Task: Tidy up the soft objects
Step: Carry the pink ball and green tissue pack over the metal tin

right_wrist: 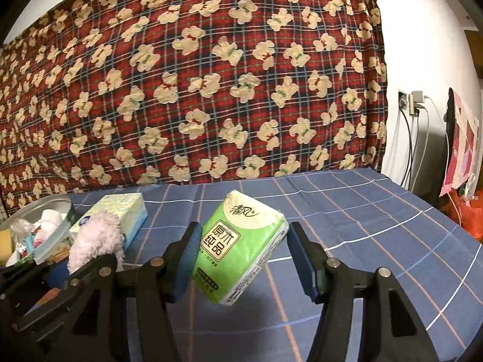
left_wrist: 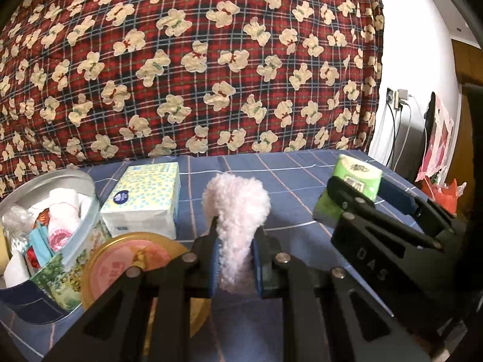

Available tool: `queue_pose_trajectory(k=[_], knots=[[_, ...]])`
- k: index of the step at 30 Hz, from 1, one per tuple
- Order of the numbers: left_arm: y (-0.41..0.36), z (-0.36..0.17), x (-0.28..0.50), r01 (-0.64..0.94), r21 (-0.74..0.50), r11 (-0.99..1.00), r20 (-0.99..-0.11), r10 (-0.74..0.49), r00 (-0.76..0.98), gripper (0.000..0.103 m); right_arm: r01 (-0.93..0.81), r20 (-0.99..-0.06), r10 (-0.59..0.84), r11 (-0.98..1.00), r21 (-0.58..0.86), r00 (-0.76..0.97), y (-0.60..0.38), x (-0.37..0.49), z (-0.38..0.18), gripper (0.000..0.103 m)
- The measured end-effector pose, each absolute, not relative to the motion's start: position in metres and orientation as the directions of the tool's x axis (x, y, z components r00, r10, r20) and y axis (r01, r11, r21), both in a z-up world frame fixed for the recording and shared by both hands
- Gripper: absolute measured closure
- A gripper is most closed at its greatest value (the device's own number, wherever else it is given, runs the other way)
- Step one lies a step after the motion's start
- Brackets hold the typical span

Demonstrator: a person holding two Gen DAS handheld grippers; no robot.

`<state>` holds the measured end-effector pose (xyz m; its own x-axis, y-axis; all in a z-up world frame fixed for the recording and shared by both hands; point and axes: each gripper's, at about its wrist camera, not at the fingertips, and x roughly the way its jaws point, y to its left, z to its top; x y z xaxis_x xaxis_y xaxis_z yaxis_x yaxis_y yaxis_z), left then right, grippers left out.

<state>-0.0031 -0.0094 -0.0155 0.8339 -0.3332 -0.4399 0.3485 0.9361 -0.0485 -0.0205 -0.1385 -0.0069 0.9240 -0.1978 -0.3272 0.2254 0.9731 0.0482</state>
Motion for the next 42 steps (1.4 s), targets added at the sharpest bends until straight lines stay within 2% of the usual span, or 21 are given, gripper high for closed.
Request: queue_pose_trajectory(k=[9,17,27,42], knots=[[0.023,-0.004,-0.012,0.327,-0.071,0.942,-0.404,-0.327,0.854,0.087,0.179,-0.33,-0.151,0.982,0.055,0.932,-0.112,-0.024,-0.005,0.042],[0.058,0.006,-0.013,0.282,-0.093,0.955,-0.388,-0.296,0.873,0.087,0.104,-0.293,-0.085,0.993,0.05,0.952,-0.079,-0.029,0.009,0.042],[0.107,0.011,-0.013,0.177,-0.098,0.979,-0.381,-0.201,0.902,0.087,-0.004,-0.258,0.012,0.999,0.035,0.966,-0.029,-0.03,0.019,0.042],[0.187,0.011,-0.007,-0.004,-0.116,0.993,-0.398,-0.043,0.916,0.087,-0.175,-0.263,0.175,0.984,0.023,0.949,0.049,-0.017,0.024,0.042]])
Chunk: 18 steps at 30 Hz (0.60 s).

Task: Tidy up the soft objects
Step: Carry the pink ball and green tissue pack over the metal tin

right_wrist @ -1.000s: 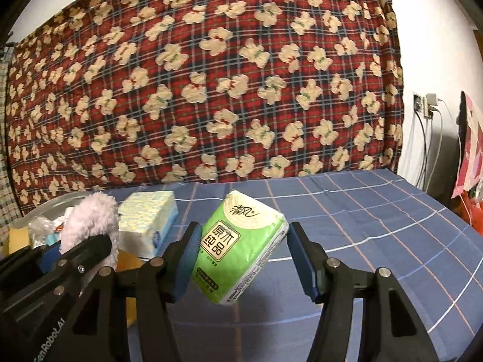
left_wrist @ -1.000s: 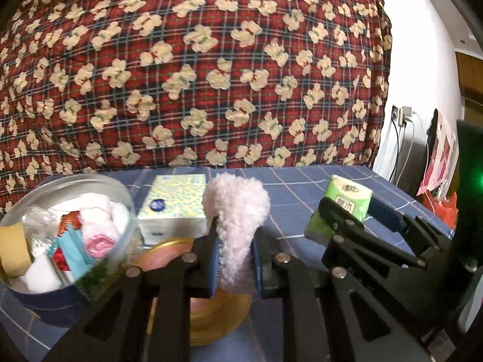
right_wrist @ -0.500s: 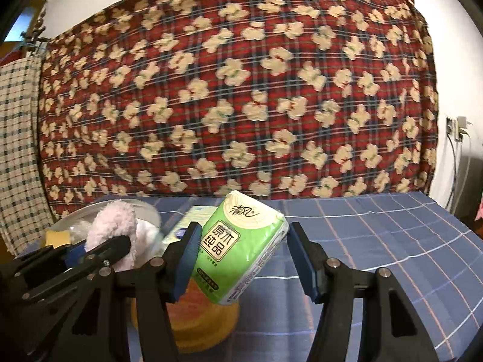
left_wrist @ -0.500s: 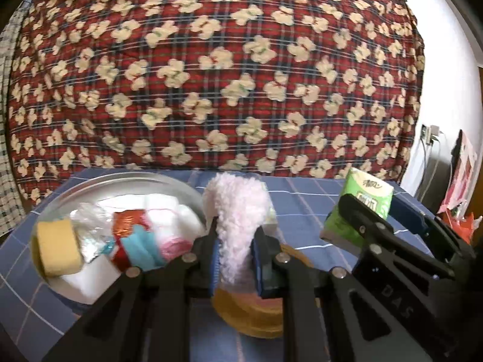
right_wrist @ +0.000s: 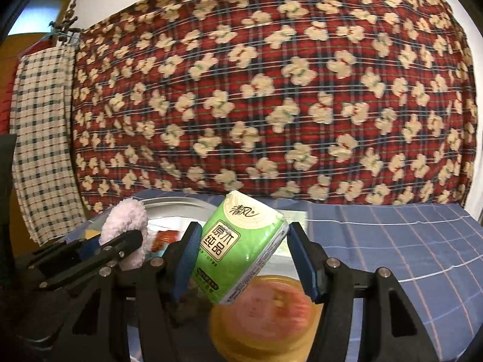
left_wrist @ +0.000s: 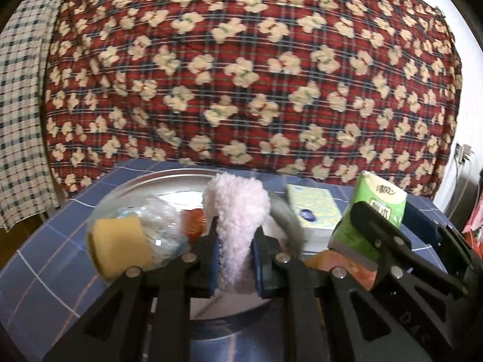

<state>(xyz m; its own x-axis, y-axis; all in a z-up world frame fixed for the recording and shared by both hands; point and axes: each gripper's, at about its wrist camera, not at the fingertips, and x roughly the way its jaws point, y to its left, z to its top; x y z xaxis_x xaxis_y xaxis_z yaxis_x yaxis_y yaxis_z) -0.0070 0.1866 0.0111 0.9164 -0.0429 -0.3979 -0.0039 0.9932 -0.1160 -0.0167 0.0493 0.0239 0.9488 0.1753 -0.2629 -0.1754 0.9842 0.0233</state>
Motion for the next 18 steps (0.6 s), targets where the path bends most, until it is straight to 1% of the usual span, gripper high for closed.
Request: queue_pose_trajectory(k=[7,18], knots=[[0.211,0.012,-0.005,-0.054,-0.117,0.992,-0.395,0.004,0.919,0.087,-0.221,-0.267,0.22,0.975,0.026,0.938,0.076,-0.007,0.027,0.042],[0.244,0.012,0.016,-0.119,-0.119,0.986,-0.418,0.059,0.906,0.087,-0.233,-0.277,0.234,0.972,0.038,0.932,0.103,0.022,0.039,0.042]])
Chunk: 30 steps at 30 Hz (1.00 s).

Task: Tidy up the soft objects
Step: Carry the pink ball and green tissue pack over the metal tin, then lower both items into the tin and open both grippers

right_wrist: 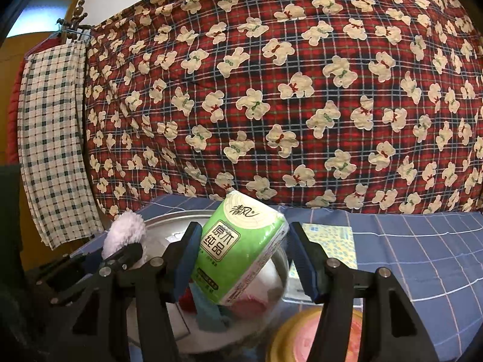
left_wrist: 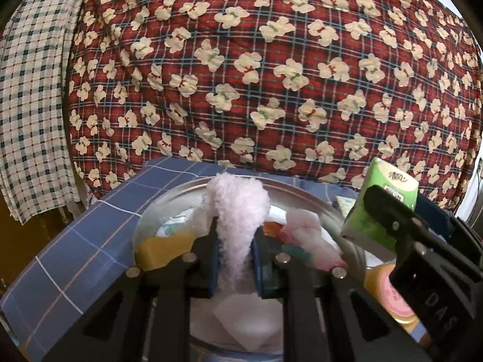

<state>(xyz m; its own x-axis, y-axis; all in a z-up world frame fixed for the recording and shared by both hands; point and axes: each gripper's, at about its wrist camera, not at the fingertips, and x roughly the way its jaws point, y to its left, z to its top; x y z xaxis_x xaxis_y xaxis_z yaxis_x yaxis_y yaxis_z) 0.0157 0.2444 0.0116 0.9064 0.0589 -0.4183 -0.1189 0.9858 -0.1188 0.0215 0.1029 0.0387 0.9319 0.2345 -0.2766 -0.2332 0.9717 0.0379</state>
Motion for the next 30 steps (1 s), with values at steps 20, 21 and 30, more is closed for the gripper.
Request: queue_pose_trajectory(k=[20,21,30], knots=[[0.27,0.028,0.066,-0.148,-0.076,0.986,-0.446,0.1,0.889,0.087,-0.199,-0.358,0.216,0.976,0.084,0.908,0.122,0.087,0.054,0.042],[0.27,0.028,0.069,-0.147,-0.078,0.986,-0.453,0.097,0.886,0.087,-0.2,-0.366,0.219,0.976,0.089,0.905,0.122,0.091,0.055,0.042],[0.272,0.025,0.092,-0.148,-0.072,0.986,-0.513,0.091,0.854,0.087,-0.186,-0.456,0.241,0.969,0.162,0.857,0.124,0.126,0.051,0.042]])
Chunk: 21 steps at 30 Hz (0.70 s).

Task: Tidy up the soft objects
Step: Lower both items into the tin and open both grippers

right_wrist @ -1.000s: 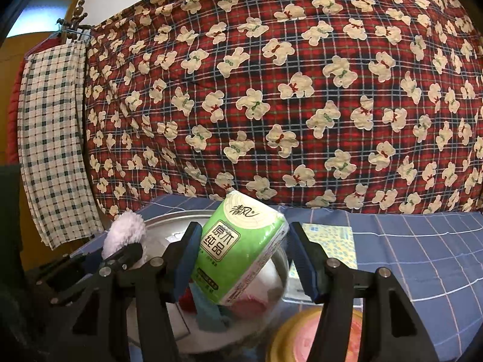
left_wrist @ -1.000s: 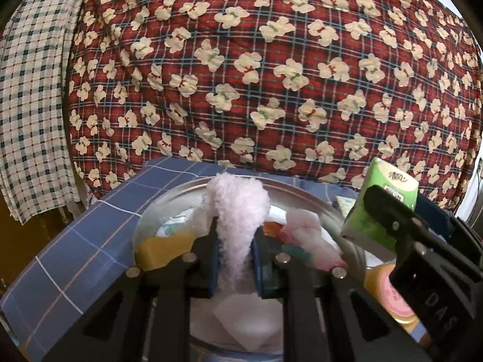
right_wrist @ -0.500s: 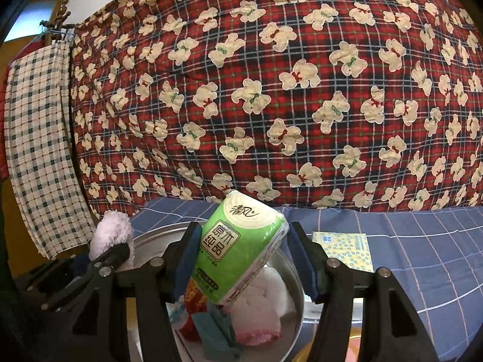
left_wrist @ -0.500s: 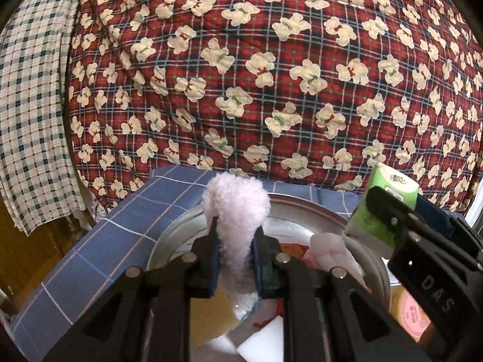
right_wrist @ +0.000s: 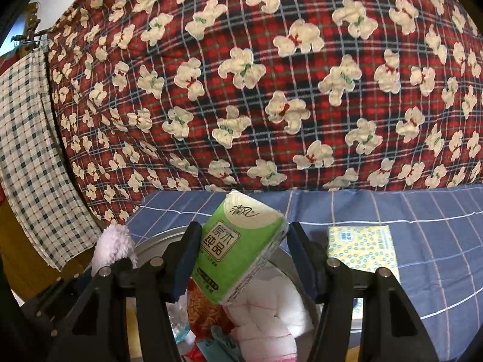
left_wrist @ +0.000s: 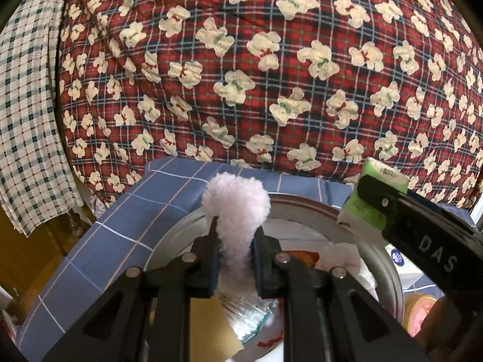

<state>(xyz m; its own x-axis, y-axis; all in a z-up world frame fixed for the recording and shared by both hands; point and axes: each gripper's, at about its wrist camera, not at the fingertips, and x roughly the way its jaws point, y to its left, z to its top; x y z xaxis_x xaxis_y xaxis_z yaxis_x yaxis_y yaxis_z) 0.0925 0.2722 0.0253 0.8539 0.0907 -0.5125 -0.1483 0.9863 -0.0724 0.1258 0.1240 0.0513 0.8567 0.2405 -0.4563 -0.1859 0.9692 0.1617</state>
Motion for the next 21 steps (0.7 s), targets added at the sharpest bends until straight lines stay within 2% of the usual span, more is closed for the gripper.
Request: queue_pose_trajectory(k=[9,21], knots=[[0.277,0.022,0.113,-0.163,-0.02,0.986,-0.579,0.122,0.806,0.087,-0.186,-0.522,0.224,0.975,0.124,0.823,0.138,0.148,0.046,0.042],[0.283,0.009,0.142,-0.149,-0.032,0.988,-0.666,0.09,0.74,0.087,-0.175,-0.642,0.253,0.967,0.184,0.724,0.142,0.182,0.031,0.042]])
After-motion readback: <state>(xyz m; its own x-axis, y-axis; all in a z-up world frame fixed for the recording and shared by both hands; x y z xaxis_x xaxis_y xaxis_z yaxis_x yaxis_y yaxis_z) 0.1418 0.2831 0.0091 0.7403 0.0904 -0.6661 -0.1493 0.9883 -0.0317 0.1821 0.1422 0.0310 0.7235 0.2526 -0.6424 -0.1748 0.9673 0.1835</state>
